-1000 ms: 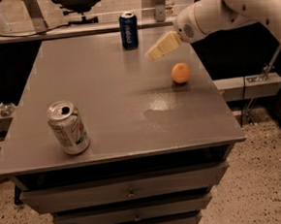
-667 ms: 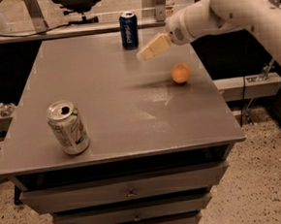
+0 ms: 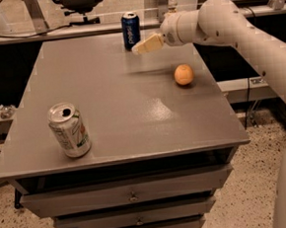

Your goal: Pick pepsi can

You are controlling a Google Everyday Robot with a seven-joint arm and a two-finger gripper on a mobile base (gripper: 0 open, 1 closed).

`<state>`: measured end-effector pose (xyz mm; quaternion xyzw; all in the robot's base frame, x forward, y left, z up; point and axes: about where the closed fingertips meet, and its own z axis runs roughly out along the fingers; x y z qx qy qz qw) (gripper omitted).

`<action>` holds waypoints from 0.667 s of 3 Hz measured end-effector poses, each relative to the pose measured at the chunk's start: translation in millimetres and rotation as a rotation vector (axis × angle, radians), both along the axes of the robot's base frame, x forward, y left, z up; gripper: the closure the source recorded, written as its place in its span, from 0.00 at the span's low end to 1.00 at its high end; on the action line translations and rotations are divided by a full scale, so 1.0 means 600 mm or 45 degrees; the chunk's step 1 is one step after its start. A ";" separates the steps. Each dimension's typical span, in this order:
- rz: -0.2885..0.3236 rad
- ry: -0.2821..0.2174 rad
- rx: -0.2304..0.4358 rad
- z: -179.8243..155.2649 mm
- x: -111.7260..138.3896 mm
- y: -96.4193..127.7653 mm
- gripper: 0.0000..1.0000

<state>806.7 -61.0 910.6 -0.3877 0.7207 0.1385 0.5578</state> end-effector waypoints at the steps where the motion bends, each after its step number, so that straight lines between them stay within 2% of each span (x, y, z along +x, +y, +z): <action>1: -0.031 -0.079 0.024 -0.003 0.057 0.004 0.00; 2: -0.038 -0.075 0.105 -0.007 0.107 0.016 0.00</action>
Offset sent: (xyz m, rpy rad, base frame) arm 0.1031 0.0094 0.0007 0.1734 -0.0522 -0.0424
